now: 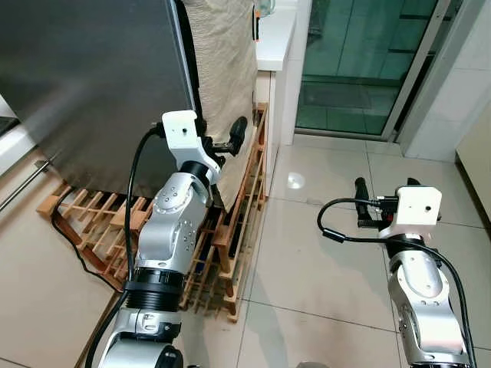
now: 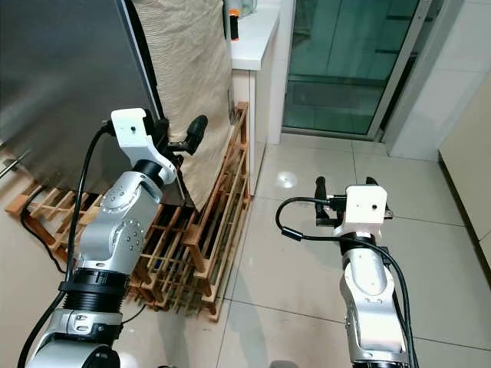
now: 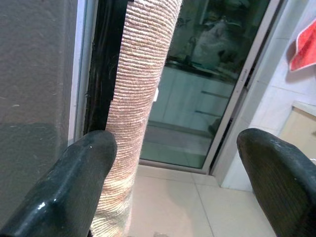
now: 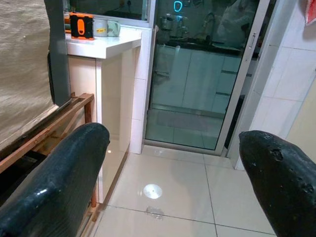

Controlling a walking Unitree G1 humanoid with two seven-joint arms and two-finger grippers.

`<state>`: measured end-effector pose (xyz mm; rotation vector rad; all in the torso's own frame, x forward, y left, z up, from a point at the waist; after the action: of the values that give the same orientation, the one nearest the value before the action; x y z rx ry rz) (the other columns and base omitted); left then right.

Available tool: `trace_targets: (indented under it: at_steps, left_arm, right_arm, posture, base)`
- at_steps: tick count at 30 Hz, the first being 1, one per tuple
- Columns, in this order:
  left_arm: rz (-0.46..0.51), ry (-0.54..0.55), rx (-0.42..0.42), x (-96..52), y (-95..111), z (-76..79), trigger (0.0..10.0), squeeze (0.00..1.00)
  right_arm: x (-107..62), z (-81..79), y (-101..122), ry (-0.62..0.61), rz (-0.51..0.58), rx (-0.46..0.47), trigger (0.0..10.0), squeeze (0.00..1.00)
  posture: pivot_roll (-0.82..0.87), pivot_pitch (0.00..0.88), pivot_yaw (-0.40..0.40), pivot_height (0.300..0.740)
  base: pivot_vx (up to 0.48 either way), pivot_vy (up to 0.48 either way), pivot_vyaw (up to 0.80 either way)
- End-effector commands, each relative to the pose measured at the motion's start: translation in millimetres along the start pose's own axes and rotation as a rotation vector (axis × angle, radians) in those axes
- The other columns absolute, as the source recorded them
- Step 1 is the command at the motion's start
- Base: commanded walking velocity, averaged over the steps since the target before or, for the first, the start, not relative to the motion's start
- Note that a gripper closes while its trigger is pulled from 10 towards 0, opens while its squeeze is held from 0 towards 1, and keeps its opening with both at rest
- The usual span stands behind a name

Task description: Restocking fridge

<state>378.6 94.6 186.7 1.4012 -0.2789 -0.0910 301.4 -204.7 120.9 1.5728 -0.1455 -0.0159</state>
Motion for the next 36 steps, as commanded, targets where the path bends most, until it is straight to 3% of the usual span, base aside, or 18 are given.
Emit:
trace_targets:
  at_steps: [1,5,11,17,24,36]
  left_arm:
    - [0.024,0.082,0.001,-0.2,8.1,-16.7,10.0,0.00]
    - [0.037,0.155,-0.004,-1.5,11.9,-32.3,10.0,0.00]
    - [0.024,0.112,-0.014,-3.0,9.4,-26.5,10.0,0.00]
    - [-0.025,0.029,-0.003,-18.8,0.9,-24.5,10.0,0.00]
    - [-0.015,0.028,0.015,-36.2,5.9,-30.7,10.0,0.00]
    - [0.017,-0.003,-0.048,-20.8,16.7,-8.5,10.0,0.00]
  right_arm:
    - [-0.3,-0.3,-1.1,0.004,0.000,-0.006,10.0,0.75]
    - [-0.2,0.8,-1.5,0.003,-0.001,-0.007,10.0,0.75]
    - [-0.2,-0.3,-2.0,0.010,-0.003,-0.011,10.0,0.75]
    - [-3.2,2.9,-2.3,0.007,-0.007,-0.016,10.0,0.75]
    - [-8.1,3.5,-5.4,0.018,-0.022,-0.020,10.0,0.75]
    - [-2.1,-2.5,-3.2,0.039,-0.013,-0.019,10.0,0.75]
  posture:
    - [-0.23,0.000,0.071,0.740]
    - [-0.23,0.000,0.070,0.740]
    - [-0.24,0.000,0.070,0.740]
    - [-0.23,0.000,0.068,0.740]
    - [-0.21,0.000,0.057,0.740]
    - [-0.22,0.000,0.054,0.740]
  base:
    - [0.000,0.000,0.00]
    - [0.000,0.000,0.00]
    - [0.000,0.000,0.00]
    - [0.000,0.000,0.00]
    - [0.000,0.000,0.00]
    - [0.000,0.000,0.00]
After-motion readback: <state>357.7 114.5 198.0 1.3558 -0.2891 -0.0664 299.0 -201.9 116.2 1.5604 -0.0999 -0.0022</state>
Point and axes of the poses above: a point about 5 cm out from each wrist's last joint towards the gripper, its own x axis pointing out of the wrist towards the gripper, its own y axis along the axis of the wrist's last joint, z = x × y, the point moved 4 cm from there along x, pointing out of the wrist towards the gripper, and after that the axes turned 8 degrees about x, right-handed, at the moved point
